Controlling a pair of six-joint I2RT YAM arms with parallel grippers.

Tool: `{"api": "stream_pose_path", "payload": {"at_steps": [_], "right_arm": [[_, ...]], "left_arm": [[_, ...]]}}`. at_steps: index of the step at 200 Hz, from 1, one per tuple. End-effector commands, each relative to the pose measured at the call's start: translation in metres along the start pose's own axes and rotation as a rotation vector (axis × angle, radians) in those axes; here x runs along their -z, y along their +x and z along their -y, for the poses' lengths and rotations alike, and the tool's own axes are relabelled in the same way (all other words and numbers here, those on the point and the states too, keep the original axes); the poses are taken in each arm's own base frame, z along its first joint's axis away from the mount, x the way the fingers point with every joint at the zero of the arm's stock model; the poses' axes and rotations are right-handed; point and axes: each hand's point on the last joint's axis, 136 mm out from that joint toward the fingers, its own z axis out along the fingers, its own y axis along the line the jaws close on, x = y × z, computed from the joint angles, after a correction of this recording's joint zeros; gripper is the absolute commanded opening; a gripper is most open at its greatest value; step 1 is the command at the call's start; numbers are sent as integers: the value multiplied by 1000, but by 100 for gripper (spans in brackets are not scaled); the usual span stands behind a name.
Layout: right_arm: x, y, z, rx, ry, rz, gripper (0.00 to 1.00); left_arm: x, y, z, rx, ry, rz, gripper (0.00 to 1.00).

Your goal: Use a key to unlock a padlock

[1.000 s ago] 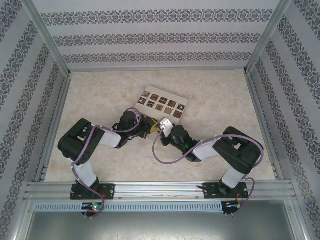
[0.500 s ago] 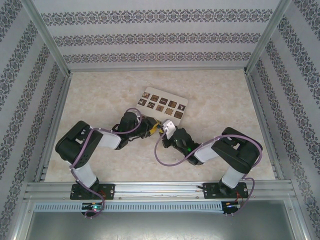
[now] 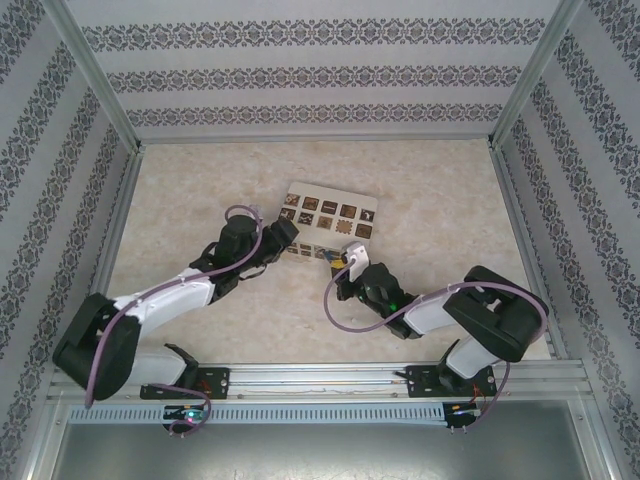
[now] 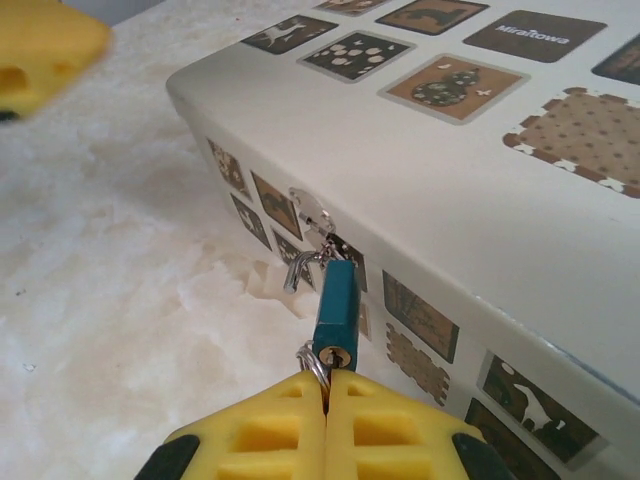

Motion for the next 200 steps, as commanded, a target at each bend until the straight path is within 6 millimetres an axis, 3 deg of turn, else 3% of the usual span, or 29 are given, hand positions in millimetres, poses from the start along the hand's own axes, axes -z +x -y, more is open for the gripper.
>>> {"api": "stream_pose_path", "payload": {"at_steps": [1, 29, 76, 129, 200], "right_arm": [[6, -8, 3, -188, -27, 16, 0], [11, -9, 12, -318, -28, 16, 0], [15, -14, 25, -533, -27, 16, 0], [14, -1, 34, -675, 25, -28, 0], [6, 15, 45, -748, 73, -64, 0]], "left_arm": [[23, -24, 1, -199, -125, 105, 51], [43, -47, 18, -295, -142, 208, 53], [56, -67, 40, -409, -164, 285, 55], [59, -76, 49, -481, -190, 301, 59], [47, -72, 53, -506, -206, 229, 64]]}}
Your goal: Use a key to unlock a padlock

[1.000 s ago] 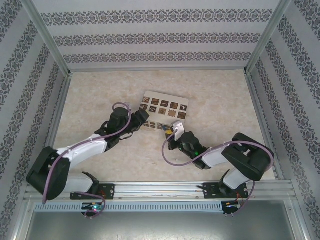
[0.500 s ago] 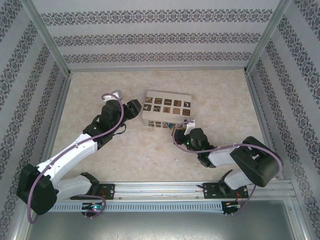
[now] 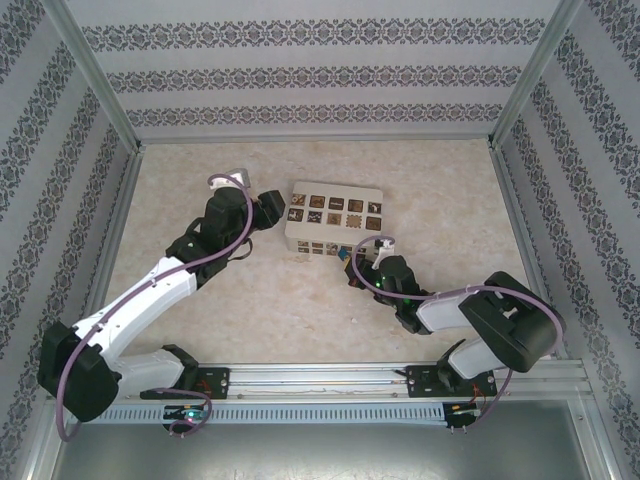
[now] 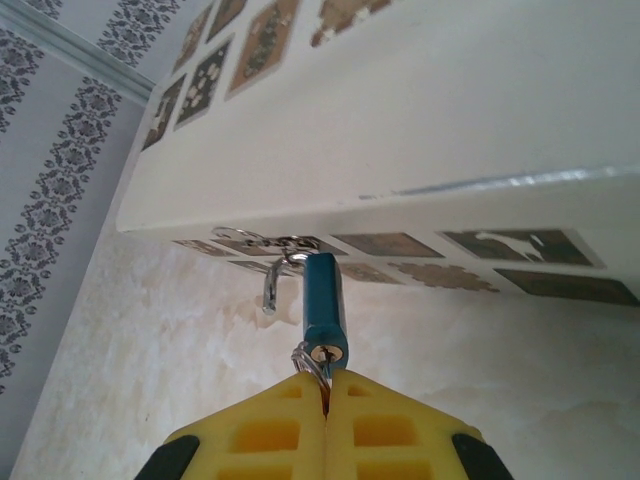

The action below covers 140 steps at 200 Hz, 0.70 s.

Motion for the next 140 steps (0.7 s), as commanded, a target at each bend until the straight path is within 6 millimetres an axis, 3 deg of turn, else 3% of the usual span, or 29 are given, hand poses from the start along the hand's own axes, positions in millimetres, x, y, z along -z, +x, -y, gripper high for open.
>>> {"api": "stream_pose_path", "payload": {"at_steps": [1, 58, 95, 140], "right_arm": [[-5, 1, 14, -54, 48, 0, 0], [-12, 8, 25, -88, 59, -1, 0], [-13, 7, 31, -101, 76, 6, 9], [-4, 0, 34, -98, 87, 16, 27]], "left_arm": [[-2, 5, -1, -24, -13, -44, 64], [-21, 26, -18, 16, -49, -208, 65], [-31, 33, -26, 48, -49, -258, 65], [-37, 30, -32, 88, -40, -285, 65]]}}
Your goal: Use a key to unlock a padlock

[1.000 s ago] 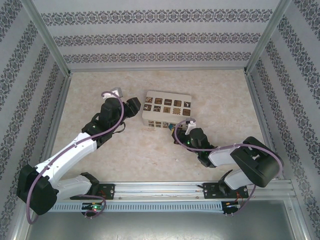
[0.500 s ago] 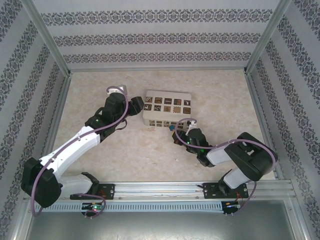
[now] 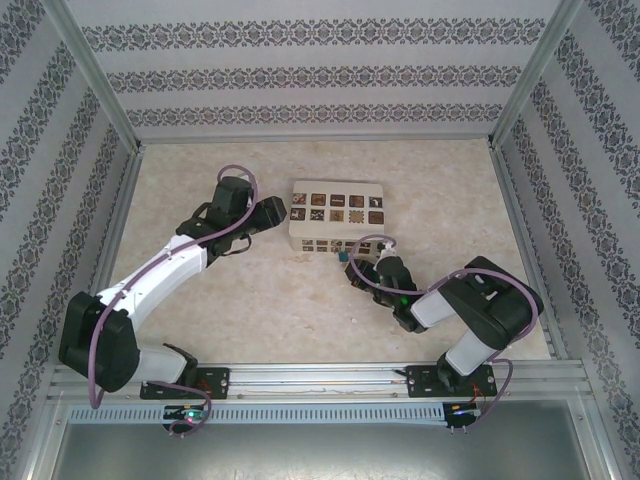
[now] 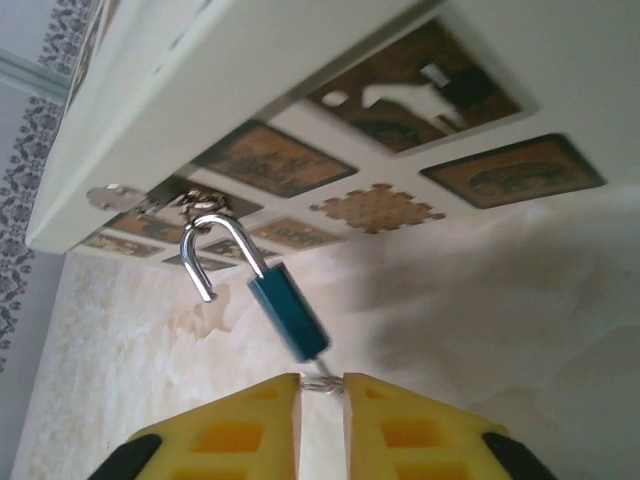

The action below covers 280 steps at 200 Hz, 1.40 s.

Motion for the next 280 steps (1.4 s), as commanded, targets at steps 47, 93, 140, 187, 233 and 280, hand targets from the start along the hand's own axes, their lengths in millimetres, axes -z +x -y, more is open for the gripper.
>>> {"api": "stream_pose_path", "payload": {"at_steps": [47, 93, 140, 187, 233, 280], "right_arm": [[27, -22, 3, 80, 68, 35, 48], [45, -39, -26, 92, -47, 23, 97], [41, -33, -40, 40, -139, -63, 98], [30, -38, -46, 37, -163, -84, 98], [18, -50, -48, 45, -161, -77, 99], [11, -59, -45, 65, -154, -77, 98]], "left_arm": [[3, -15, 7, -17, 42, -32, 70], [-12, -10, 10, -63, 76, -123, 75], [-44, 2, 12, -55, 101, -264, 75], [-74, 10, 11, -41, 113, -334, 73], [-93, 22, 5, -31, 108, -395, 70], [-103, 41, -8, -14, 88, -451, 67]]}}
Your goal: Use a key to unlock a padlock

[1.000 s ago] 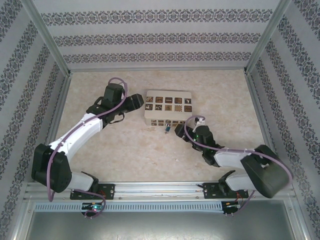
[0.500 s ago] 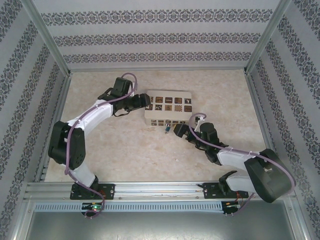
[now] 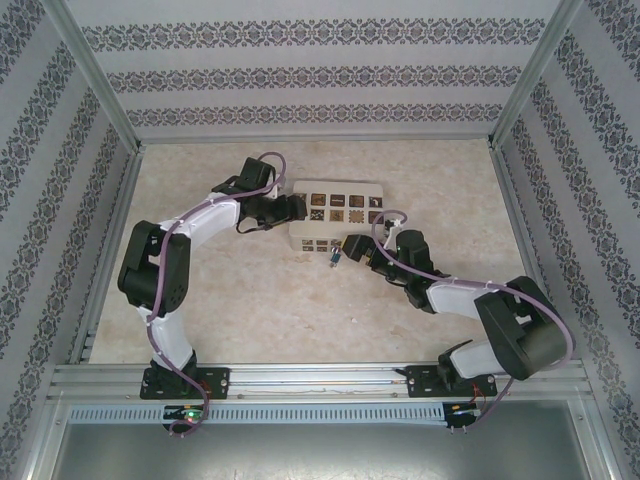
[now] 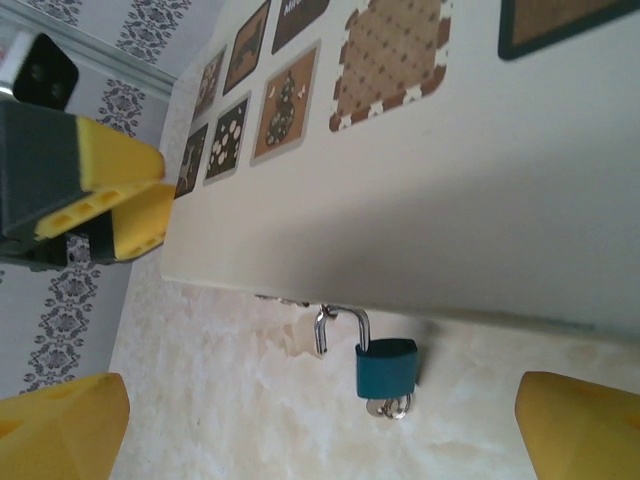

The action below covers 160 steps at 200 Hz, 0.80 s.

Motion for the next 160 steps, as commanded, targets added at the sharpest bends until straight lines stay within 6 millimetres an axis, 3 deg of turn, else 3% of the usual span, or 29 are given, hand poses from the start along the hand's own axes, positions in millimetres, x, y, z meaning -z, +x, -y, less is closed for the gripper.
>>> {"api": "stream_pose_path", "payload": {"at_steps": [1, 78, 160], "right_arm": [[-3, -12, -8, 39, -32, 13, 98], [-16, -25, -14, 143, -55, -26, 98], [-40, -48, -28, 279, -118, -61, 98]], "left_arm": [[-1, 4, -6, -3, 3, -35, 67], [-7, 40, -34, 26, -52, -97, 64], [-3, 73, -52, 73, -61, -117, 64]]}}
